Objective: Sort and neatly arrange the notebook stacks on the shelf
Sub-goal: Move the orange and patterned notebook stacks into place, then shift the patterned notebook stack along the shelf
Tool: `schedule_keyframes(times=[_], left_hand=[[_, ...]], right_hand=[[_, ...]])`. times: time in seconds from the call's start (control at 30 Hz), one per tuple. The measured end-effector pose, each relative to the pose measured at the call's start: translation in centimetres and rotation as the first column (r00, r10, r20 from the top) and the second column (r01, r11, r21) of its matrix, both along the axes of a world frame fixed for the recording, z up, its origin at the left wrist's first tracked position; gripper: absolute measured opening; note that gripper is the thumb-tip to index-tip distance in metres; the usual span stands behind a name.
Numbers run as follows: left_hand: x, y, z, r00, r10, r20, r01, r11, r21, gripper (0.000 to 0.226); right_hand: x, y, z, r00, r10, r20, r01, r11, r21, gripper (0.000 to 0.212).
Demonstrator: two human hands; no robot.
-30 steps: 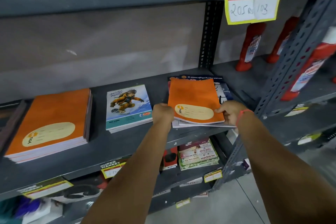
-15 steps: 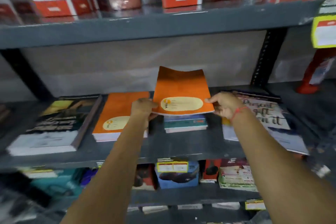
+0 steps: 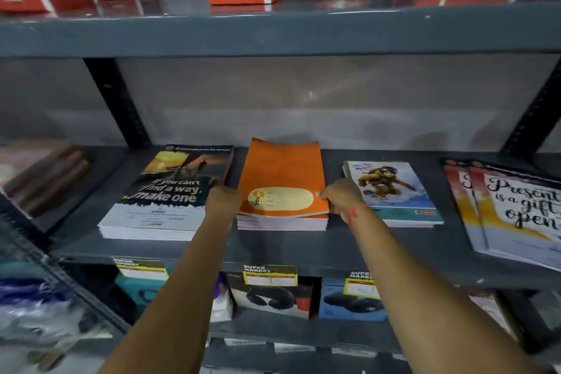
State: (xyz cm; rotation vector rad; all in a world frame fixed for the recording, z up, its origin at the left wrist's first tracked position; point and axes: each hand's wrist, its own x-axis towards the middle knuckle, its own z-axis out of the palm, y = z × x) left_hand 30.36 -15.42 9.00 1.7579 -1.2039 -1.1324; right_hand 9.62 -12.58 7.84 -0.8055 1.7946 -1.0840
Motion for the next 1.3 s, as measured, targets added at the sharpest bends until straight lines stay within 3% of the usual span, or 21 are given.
schedule_keyframes(times=[0.17,0.33,0.43,0.5,0.6,0.7,0.77,0.83,0.93,1.03,1.17,1.3], left_hand=[[0.4,-0.6,-1.5,0.887,-0.130,0.443,0.129,0.991,0.033,0.021],[0.2,-0.4,-0.5,0.756,-0.206,0.621,0.178,0.978,0.108,0.043],[-1.7,0.1,0.7,0.642,-0.083,0.762,0.224,0.971,-0.083,0.042],[-4.1,0.7,1.3,0.700,-0.052,0.712,0.316,0.917,-0.243,0.038],[-9.8,2.2,2.0,0.787,-0.185,0.588,0.421,0.858,-0.294,0.037],[-17.1,4.8,2.1,0.852,-0.343,0.397,0.482,0.810,-0.335,0.022],[-21.9,7.1,1.5,0.848,-0.464,0.256,0.529,0.773,-0.352,0.022],[-25.7,9.0,0.6,0.812,-0.540,0.221,0.583,0.735,-0.347,0.025],[-31.6,12.0,-0.9,0.768,-0.605,0.211,0.640,0.716,-0.278,0.028],[-36.3,14.0,-2.2,0.723,-0.646,0.245,0.687,0.709,-0.158,0.027],[-39.3,14.3,-3.7,0.751,-0.622,0.220,0.639,0.769,-0.009,0.026],[-41.0,14.1,-4.4,0.781,-0.568,0.258,0.570,0.818,0.075,0.011]], right_hand=[[0.7,0.1,-1.2,0.907,0.102,-0.409,-0.056,0.991,0.124,0.030],[0.3,1.0,-0.7,0.818,0.134,-0.559,-0.089,0.990,0.108,0.016],[-1.6,2.2,0.1,0.794,0.008,-0.608,-0.020,1.000,-0.013,0.024],[-3.7,3.2,0.7,0.787,-0.094,-0.609,0.065,0.995,-0.070,0.024],[-7.9,5.4,1.4,0.771,-0.233,-0.593,0.209,0.972,-0.110,0.024],[-13.1,8.6,1.7,0.726,-0.314,-0.612,0.304,0.944,-0.124,0.023],[-16.9,10.7,1.4,0.699,-0.359,-0.618,0.383,0.918,-0.100,0.027],[-19.8,12.6,1.0,0.675,-0.380,-0.632,0.448,0.892,-0.058,0.028],[-24.8,16.1,-0.3,0.655,-0.312,-0.688,0.490,0.869,0.073,0.027],[-29.0,19.5,-1.6,0.731,-0.217,-0.647,0.469,0.849,0.244,0.035],[-32.4,21.5,-2.2,0.655,-0.274,-0.704,0.564,0.798,0.213,0.037],[-34.2,22.0,-2.8,0.694,-0.220,-0.686,0.523,0.809,0.270,0.040]])
